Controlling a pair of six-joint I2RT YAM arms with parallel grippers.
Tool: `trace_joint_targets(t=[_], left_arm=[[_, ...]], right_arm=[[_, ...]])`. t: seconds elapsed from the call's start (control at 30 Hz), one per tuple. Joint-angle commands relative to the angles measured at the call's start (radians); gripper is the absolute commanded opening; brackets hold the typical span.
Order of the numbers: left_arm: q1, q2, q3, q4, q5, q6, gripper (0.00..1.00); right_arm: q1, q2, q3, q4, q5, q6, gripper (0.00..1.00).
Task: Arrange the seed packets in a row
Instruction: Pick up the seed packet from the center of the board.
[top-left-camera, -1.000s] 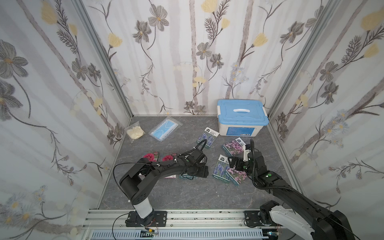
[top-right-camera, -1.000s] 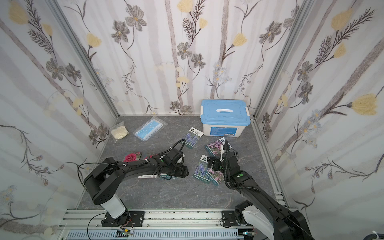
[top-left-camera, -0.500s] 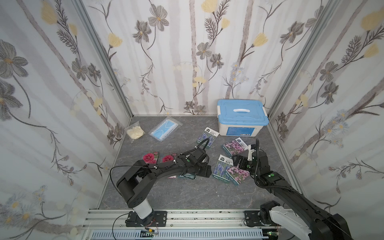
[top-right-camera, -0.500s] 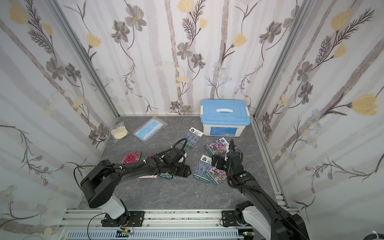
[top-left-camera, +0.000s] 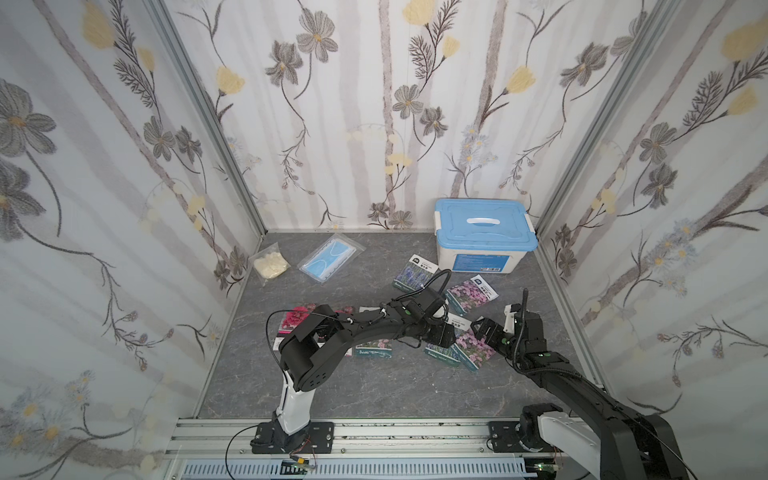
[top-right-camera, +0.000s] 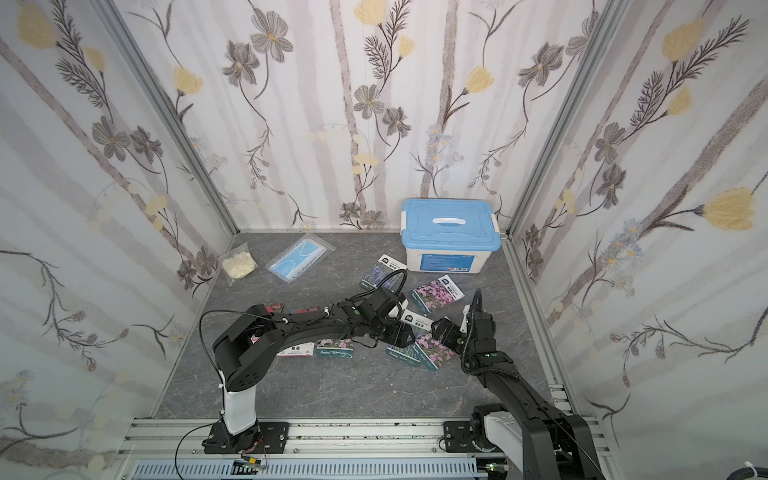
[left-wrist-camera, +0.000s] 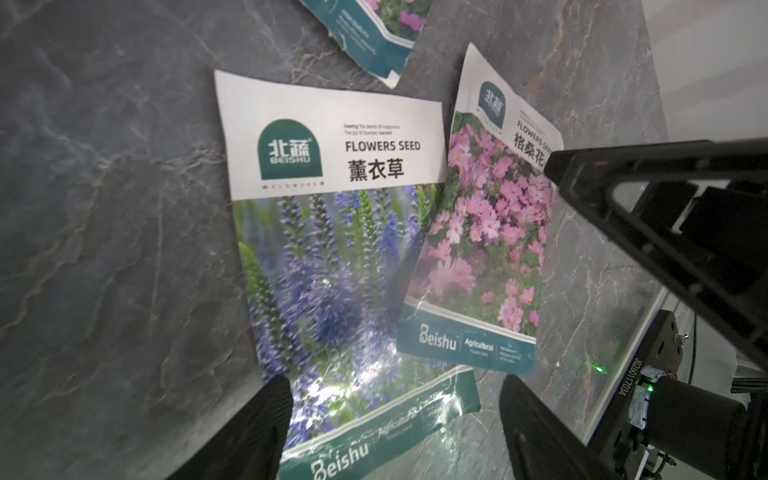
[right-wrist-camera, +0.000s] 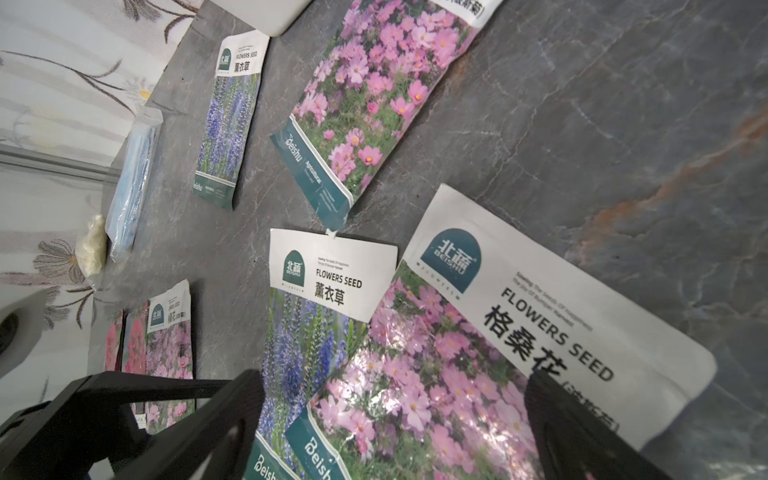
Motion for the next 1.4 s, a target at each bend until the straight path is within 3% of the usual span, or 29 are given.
trace_joint_targets(t=[0.0,0.4,0.77,1.37], left_arm=[[-0.004,0.032,0.033,0.026,0.032,0.027,0.81],[-0.024,0.097,0.056,0.053,0.065,0.022,0.81],[-0.049,0.149,0.095,0.075,0.094,0.003,0.75],[-0.054,0.158,0.095,0.127,0.124,-0.027,0.47]], right_arm=[[-0.006,0.022,-0.019,0.078,-0.027,0.033,1.0],[-0.025,0.048,-0.043,0.102,-0.043,0.05,1.0],[-0.041,0.055,-0.048,0.104,-0.061,0.055,1.0],[-0.057,0.057,-0.061,0.124,-0.07,0.063,1.0]])
